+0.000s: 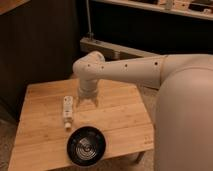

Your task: Place the bottle in the ceramic bowl

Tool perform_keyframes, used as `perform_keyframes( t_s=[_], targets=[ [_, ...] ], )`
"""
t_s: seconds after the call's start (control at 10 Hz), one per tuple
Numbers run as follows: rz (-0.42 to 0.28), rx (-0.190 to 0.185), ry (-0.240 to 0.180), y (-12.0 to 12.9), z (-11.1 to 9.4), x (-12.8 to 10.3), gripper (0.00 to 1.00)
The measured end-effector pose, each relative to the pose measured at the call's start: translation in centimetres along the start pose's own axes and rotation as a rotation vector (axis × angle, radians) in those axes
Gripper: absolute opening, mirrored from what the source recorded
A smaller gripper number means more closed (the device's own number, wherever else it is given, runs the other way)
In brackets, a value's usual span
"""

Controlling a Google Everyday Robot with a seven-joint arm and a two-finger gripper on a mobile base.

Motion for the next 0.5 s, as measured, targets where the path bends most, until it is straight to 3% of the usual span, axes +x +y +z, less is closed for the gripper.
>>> perform_keyframes(
  t_s=[0.2,0.5],
  targets=[
    [-0.01,-0.088,0.009,-0.4,1.3,-3.7,0.65],
    [-0.023,-0.216,0.063,1.6,5.6,-6.8,0.65]
  ],
)
